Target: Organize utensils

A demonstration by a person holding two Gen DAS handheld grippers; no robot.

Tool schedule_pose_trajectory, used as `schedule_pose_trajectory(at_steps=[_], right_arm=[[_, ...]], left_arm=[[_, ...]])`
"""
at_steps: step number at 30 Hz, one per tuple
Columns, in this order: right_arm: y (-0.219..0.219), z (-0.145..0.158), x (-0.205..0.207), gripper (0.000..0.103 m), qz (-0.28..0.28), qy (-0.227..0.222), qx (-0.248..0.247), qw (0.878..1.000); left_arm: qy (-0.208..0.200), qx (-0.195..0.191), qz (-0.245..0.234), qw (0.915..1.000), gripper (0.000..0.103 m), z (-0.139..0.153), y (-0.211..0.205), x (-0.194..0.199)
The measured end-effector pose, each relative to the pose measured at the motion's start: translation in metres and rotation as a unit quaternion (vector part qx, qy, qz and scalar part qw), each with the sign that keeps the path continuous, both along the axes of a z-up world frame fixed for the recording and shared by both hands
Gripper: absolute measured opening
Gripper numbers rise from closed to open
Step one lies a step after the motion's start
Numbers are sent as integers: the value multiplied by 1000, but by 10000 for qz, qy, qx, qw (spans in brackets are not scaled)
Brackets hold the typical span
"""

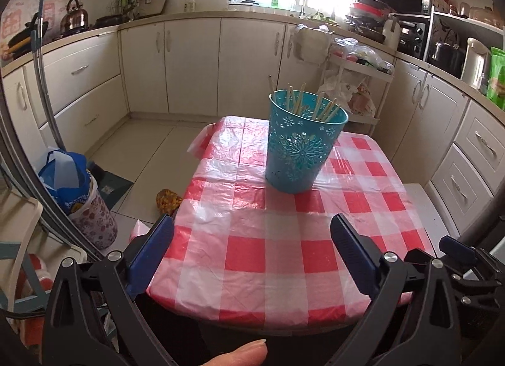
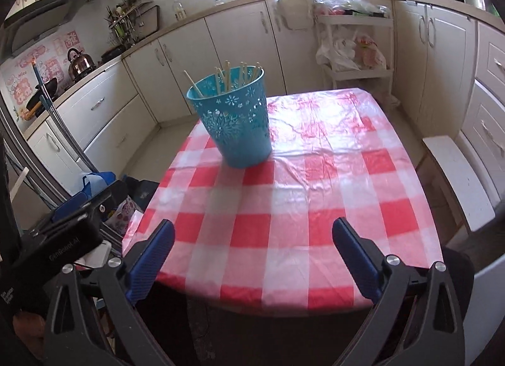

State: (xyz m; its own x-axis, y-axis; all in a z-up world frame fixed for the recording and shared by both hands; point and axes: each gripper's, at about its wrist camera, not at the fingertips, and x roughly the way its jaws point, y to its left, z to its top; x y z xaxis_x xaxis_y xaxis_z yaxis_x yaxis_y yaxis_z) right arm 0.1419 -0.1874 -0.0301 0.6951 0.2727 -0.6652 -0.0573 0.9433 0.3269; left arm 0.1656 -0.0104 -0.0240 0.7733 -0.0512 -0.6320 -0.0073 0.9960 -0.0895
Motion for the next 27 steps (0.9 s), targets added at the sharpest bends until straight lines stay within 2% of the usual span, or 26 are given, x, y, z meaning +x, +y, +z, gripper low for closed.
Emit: schedule_pose_trajectory(at_steps=[2,5,9,12,18,23,27], right_arm=[[-2,6,-14,96,-94,102,94,9999],[-6,17,-44,96,-179,-47,170,9997],[5,26,-82,96,-225,-333,-63,9992],[14,22,-108,96,-261,-542,-133,9981],[19,17,-124,96,-304,-420,-208,9984],[30,20,-134,96,-131,-527,-298,9981],[35,24,-144,96,-46,-678,-292,9973]], left_arm=[[-52,37,-139,9999,95,6,-1,-17],[-77,-40,-299,9995,95,17,1,-45],[-34,-111,-288,9995,95,25,6,-74],[-138,76,-40,9999,95,30,6,-94],[-252,333,32,9991,95,33,5,-122],[-236,97,159,9995,95,35,17,-130],[-255,-95,80,9996,95,37,23,-139]])
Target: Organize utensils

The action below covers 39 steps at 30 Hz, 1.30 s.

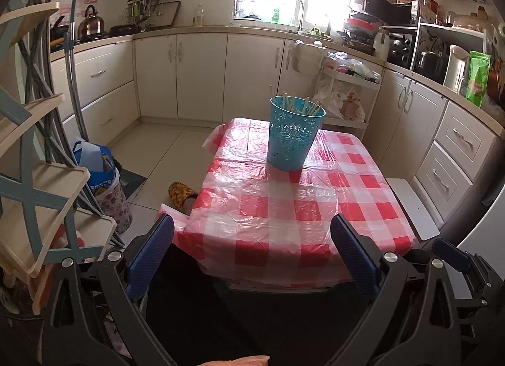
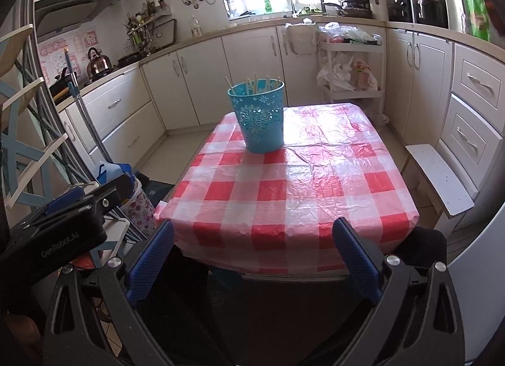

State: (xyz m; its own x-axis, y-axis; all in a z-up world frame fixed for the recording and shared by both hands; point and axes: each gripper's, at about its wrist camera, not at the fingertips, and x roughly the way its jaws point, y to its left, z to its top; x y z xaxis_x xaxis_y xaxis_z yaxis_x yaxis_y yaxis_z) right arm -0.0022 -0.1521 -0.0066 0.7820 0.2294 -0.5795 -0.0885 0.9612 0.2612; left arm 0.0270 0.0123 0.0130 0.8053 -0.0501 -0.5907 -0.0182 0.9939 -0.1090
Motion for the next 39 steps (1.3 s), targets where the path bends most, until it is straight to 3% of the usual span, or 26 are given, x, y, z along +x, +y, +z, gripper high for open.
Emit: schedule_pose_trajectory(at_steps=[7,13,19,27,35,39], right_arm=[[5,8,-16,96,251,-310,51,9992],[3,7,-14,96,96,-166,25,9998],[-2,1,-9,96,24,61,128,9999],[0,-3,-9,96,50,127,87,9999],[0,-4,-8,96,45,146,92,9998],[0,-6,-8,96,46,148,86,9998]], left_arm=[[-105,-275,-469,9985,95,5,0,-16],[-322,169,-317,9988,95,11,-8,-27],[-180,542,110,9983,95,10,-2,-23],[5,769,147,9969,95,1,3,-19],[121,561,113,9983,95,-3,7,-16],[58,62,-66,9999,95,-4,16,-18]])
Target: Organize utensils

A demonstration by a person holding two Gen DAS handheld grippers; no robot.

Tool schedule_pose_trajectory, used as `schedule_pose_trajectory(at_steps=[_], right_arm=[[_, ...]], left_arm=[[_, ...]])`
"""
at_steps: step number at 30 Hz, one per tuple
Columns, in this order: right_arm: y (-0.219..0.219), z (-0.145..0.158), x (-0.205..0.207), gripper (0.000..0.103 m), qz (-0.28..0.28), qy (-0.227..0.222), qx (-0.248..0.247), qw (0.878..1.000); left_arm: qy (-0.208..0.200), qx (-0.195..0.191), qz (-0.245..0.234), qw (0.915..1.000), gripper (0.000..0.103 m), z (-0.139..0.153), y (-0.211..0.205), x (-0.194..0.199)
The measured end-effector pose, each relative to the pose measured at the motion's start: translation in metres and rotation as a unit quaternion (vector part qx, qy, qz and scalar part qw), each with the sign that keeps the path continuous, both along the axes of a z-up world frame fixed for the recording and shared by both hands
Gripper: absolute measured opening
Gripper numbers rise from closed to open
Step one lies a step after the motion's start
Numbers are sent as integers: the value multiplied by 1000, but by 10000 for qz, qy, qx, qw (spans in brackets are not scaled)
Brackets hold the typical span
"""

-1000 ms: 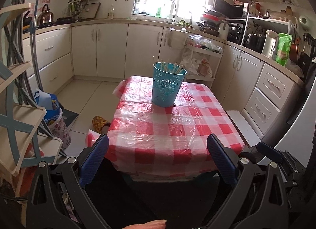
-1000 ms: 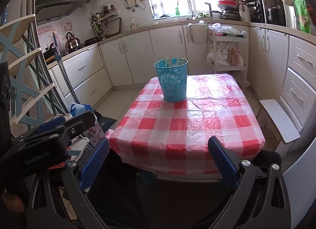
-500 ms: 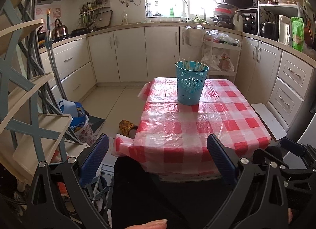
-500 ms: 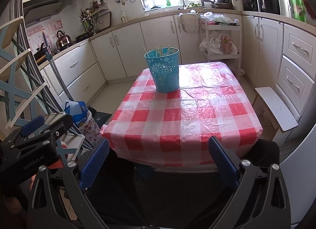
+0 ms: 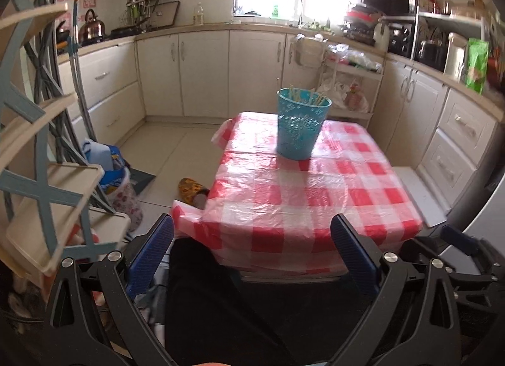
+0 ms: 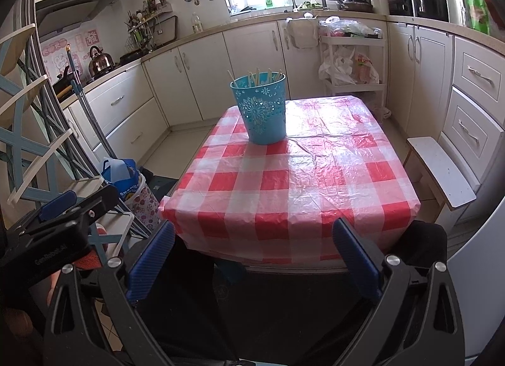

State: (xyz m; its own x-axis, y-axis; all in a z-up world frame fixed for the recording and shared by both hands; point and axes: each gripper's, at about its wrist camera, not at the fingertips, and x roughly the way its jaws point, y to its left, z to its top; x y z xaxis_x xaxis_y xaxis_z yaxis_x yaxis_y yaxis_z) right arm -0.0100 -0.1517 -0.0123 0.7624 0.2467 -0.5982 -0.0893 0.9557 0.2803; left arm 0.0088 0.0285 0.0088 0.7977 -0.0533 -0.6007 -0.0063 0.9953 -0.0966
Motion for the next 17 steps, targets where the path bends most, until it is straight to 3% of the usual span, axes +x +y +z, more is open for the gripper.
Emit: schedule_pose_trajectory(at_steps=[2,6,17], right_arm=[[0,0,0,96,4,2,-5,10000],[0,0,-1,96,-25,-45,-16,10000],[0,2,3,96,-239,-169,-212,9993]], left_arm=[[-105,-82,95,9999,95,0,4,-3],[-412,227,347,9983,95,2,-1,-11],[-302,151,341,9988,95,-6,-4,-5]])
